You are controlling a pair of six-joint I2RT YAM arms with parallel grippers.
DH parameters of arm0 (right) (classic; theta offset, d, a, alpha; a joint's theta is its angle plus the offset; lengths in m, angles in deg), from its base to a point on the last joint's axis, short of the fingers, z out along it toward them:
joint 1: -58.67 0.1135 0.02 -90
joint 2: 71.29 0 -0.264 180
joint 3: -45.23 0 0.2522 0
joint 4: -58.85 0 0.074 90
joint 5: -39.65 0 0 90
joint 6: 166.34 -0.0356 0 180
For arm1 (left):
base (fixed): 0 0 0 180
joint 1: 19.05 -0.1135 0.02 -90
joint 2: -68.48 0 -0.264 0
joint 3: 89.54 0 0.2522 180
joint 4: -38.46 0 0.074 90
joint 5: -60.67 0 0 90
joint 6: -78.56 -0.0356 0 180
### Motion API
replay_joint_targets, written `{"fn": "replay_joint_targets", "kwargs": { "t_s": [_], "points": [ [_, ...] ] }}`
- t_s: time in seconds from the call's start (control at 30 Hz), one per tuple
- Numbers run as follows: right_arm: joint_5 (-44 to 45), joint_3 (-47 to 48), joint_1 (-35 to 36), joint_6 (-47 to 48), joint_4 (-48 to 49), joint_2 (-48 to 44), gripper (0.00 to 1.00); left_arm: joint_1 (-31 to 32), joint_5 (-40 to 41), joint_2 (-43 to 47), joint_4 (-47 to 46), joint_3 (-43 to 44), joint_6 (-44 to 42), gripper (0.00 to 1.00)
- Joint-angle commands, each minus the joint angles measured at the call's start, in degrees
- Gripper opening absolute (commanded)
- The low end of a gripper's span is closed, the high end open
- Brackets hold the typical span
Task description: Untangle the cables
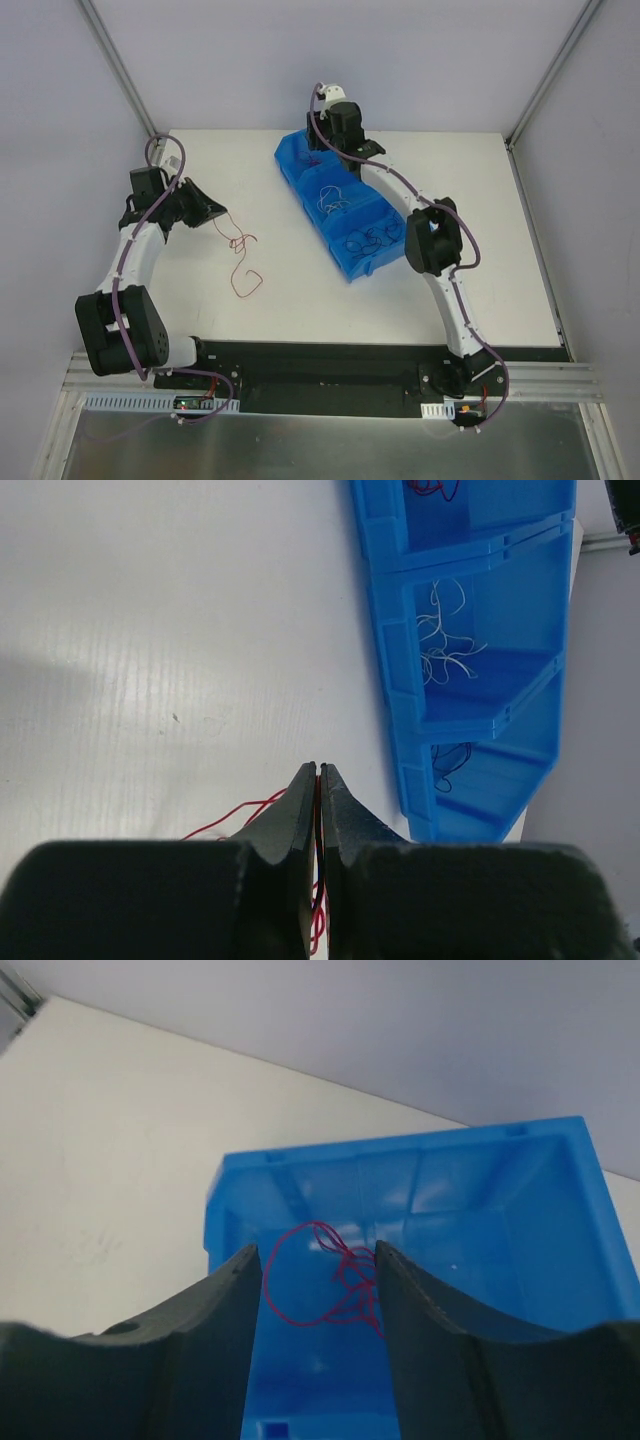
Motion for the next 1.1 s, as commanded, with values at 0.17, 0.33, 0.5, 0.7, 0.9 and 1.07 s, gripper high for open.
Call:
{"fn": "replay_joint_targets", "kwargs": {
  "t_s": [0.17,0.33,0.5,0.7,0.9,1.07],
  "points": [
    [-4.65,-16.86,1.10,0.56,2.48,-16.79,0.58,0.21,-6.61,-4.61,-1.84,2.43,1.47,0.00],
    [-13.60,-28.74,2.86,-2.70,9.85,-23.65,0.61,1.18,-9.42,-6.72,-1.84,3.05,1.21,0.00],
    [-28.36,-32.54,5.32,-2.43,14.35,-24.81,0.70,1.18,-10.65,-6.37,-1.84,3.49,-0.02,0.00],
    [-48.85,-31.04,7.87,-5.94,21.72,-20.50,0.82,1.09,-9.16,-5.32,-0.79,3.92,-0.90,0.00],
    [-44.76,-30.26,12.69,4.58,16.48,-19.80,0.89,0.92,-7.93,-3.04,-0.35,4.10,-1.61,0.00],
    [-44.83,-25.78,14.46,6.97,11.63,-15.32,0.90,0.56,-5.21,-0.05,-0.26,3.75,-2.48,0.00]
  ]
}}
